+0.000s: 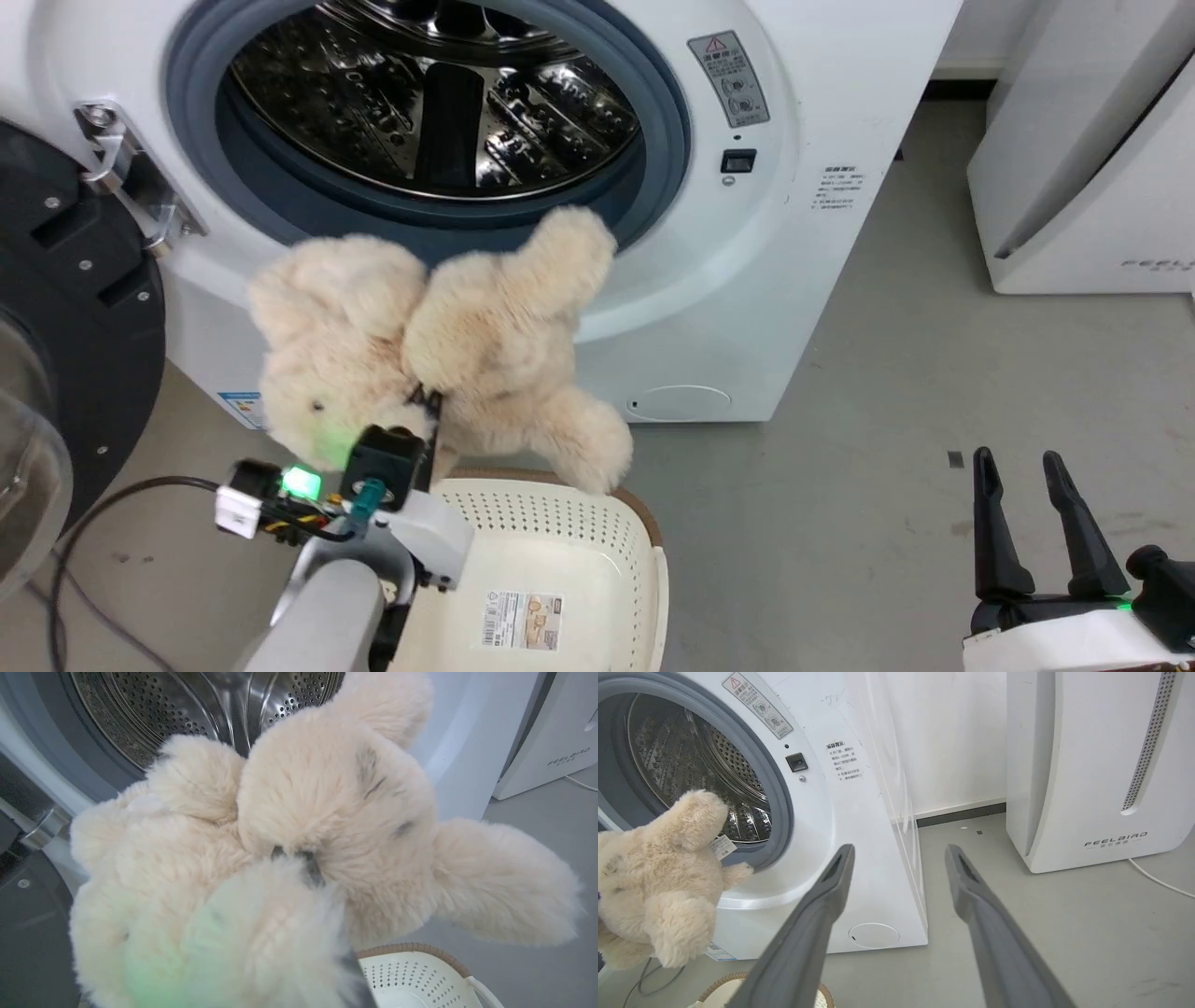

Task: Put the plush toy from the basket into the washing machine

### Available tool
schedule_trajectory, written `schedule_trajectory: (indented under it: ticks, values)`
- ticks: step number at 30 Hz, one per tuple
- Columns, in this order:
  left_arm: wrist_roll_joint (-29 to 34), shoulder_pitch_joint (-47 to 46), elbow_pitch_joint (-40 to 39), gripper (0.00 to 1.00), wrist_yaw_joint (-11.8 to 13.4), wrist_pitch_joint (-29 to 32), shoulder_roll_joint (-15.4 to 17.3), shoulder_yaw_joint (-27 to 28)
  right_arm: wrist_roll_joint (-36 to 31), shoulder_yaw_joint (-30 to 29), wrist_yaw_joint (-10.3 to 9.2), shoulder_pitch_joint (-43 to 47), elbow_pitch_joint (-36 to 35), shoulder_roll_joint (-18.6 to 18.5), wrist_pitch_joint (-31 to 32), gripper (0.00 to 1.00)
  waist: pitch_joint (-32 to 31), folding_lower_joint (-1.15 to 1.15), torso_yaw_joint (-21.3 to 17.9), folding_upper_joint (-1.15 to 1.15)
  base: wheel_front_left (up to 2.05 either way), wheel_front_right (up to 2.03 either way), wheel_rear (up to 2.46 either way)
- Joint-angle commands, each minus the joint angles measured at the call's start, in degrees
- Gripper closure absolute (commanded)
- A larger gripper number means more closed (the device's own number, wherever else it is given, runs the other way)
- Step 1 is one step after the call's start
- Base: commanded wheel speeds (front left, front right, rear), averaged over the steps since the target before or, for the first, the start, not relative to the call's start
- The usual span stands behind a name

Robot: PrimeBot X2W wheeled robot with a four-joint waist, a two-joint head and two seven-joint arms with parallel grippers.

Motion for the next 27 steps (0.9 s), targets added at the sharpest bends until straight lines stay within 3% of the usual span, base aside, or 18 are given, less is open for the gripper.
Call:
schedule_trajectory:
  ticks: [1,12,27]
  values:
    - [0.0,0.2,-1.9,1.00,0.8,-0.4,0.5,1.0,0.5,0.2,-0.04,0.5,-0.2,0.0,-0.2,0.00,0.7,0.00,-0.4,0.00,0.00,0.00,0.00]
    - [0.9,-9.3,-6.2,1.00,1.8,-0.4,1.0,5.8,0.5,0.9,-0.04,-3.5,-1.1,0.0,-0.2,0.00,7.8,0.00,-3.8,0.00,0.00,0.00,0.00]
    - [1.4,-31.6,1.8,1.00,-1.5,-0.4,6.5,12.5,3.1,3.4,-0.04,-11.9,-3.1,0.0,-0.2,0.00,22.9,0.00,-11.8,0.00,0.00,0.00,0.00]
